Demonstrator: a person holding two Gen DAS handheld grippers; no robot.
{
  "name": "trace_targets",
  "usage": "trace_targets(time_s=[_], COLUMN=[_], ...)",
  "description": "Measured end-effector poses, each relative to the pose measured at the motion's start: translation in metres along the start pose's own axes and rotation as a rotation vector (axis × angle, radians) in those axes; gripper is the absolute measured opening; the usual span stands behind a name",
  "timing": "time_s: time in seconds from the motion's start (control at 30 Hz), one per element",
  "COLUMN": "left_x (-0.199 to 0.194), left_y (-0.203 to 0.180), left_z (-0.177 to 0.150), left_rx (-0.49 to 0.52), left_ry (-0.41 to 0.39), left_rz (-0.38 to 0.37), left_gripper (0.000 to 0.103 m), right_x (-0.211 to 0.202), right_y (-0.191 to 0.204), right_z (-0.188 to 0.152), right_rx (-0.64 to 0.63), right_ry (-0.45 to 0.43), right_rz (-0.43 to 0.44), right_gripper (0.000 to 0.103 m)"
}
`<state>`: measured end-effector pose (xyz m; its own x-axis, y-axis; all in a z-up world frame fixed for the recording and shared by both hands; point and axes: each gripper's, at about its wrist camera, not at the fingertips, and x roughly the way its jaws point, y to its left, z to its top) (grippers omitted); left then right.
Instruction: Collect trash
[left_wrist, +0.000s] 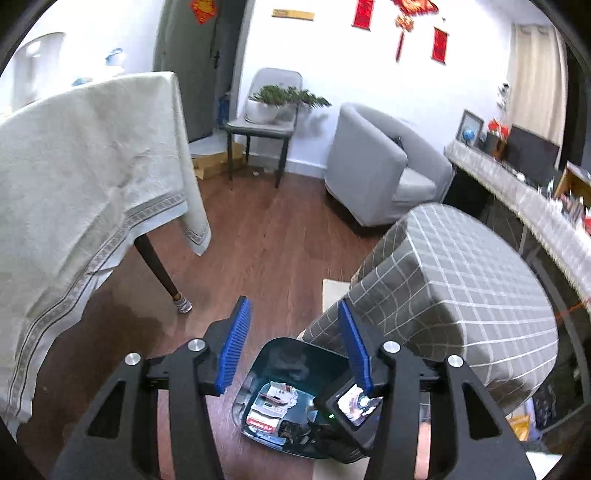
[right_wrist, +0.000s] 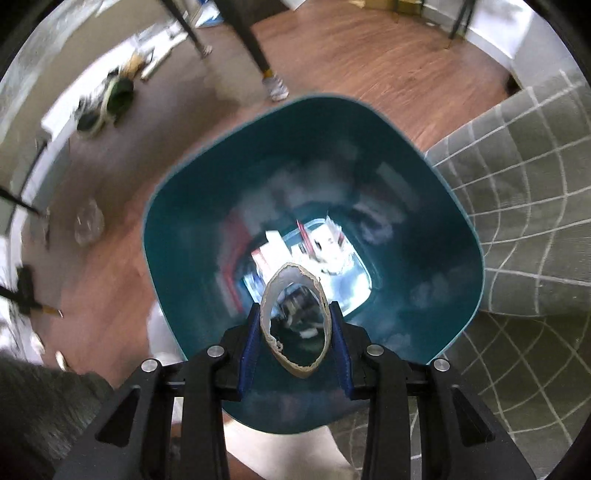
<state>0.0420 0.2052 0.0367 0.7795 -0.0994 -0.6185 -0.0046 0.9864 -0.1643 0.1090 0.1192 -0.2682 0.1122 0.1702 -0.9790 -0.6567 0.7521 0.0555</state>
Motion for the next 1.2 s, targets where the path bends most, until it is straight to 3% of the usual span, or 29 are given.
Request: trace_targets(time_s=[0.1, 0.17, 0.27, 0.5, 0.67, 0.77, 0.87, 1.03, 1.2], left_x=[-0.015, -0.023, -0.037, -0.071, -0.092, -0.097, -0.097, -0.095, -0.085], left_y=[-0.002, -0.006, -0.01, -0.018, -0.031, -0.039, -0.05, -0.063, -0.077], left_z=[-0.005, -0.01, -0.014, -0.015, -0.018, -0.023, -0.031, -0.048, -0.066], left_rx=[-0.01, -0.001, 0.006, 0.027, 0.064, 0.068, 0.082, 0.101, 0.116], left_ry=[-0.002, -0.003, -0.026, -0.101, -0.165, -0.181, -0.173, -0.171, -0.167], left_rz=[0.008, 0.019, 0.046, 0.11, 0.141, 0.133, 0.152, 0.142, 0.134], left_gripper=[0.06, 0.063, 0.065, 0.077, 0.092, 0.095, 0.098, 0.099, 0.1], right_x=[-0.002, -0.007, -0.021, -0.097, -0.163, -0.205, -0.244, -0.302, -0.341], right_y=[0.0, 0.0, -0.003, -0.006, -0.009, -0.01, -0.017, -0.047, -0.074], right_z=[-0.005, -0.007, -0.007, -0.014, -0.03, -0.047, -0.072, -0.123, -0.18], right_rx=[-0.021, -0.029, -0.035, -0.005, 0.009, 0.022, 0.054, 0.14, 0.232], right_ry=[0.006, -0.001, -0.037, -0.223, -0.376, -0.472, -0.566, -0.703, -0.808], right_rz=[-0.005, -0.006, 0.009, 0.012, -0.021, -0.056, -0.116, -0.216, -0.303], right_gripper=[0.041, 0.05, 0.051, 0.051, 0.058, 0.065, 0.079, 0.094, 0.099])
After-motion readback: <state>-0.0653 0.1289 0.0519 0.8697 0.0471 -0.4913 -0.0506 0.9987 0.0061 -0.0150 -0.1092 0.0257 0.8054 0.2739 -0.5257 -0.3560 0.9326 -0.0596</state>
